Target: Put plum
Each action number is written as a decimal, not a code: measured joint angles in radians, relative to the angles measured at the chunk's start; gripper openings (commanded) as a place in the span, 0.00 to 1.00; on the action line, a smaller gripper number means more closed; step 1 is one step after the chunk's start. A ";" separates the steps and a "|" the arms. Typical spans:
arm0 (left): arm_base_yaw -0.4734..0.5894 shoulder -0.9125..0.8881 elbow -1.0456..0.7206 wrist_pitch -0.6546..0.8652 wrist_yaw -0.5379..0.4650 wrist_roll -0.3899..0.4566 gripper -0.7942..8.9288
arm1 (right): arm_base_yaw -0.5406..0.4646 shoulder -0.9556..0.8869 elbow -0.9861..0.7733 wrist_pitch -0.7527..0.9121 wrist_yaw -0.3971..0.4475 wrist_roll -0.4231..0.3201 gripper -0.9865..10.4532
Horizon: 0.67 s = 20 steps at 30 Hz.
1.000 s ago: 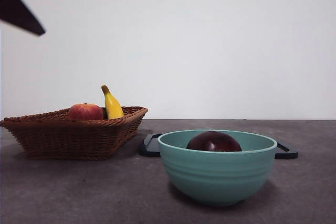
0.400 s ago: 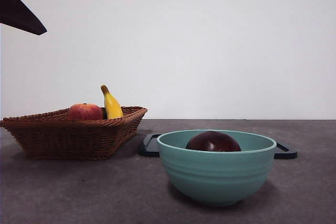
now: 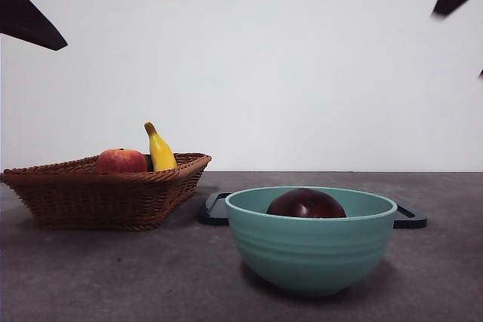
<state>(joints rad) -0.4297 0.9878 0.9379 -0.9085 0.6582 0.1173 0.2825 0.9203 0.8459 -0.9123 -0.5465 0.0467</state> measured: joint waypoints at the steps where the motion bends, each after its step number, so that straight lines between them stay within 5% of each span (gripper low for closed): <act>1: 0.000 0.000 0.000 0.000 0.000 0.000 0.49 | 0.023 0.016 -0.018 0.035 0.020 0.018 0.42; 14: 0.000 0.000 0.000 0.000 0.000 0.000 0.49 | 0.222 0.231 -0.078 0.304 0.262 0.145 0.36; 20: 0.000 0.000 0.000 0.000 0.000 0.000 0.49 | 0.263 0.340 -0.078 0.387 0.301 0.166 0.32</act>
<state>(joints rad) -0.4297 0.9878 0.9375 -0.9085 0.6582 0.1173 0.5457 1.2602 0.7677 -0.5255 -0.2459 0.2123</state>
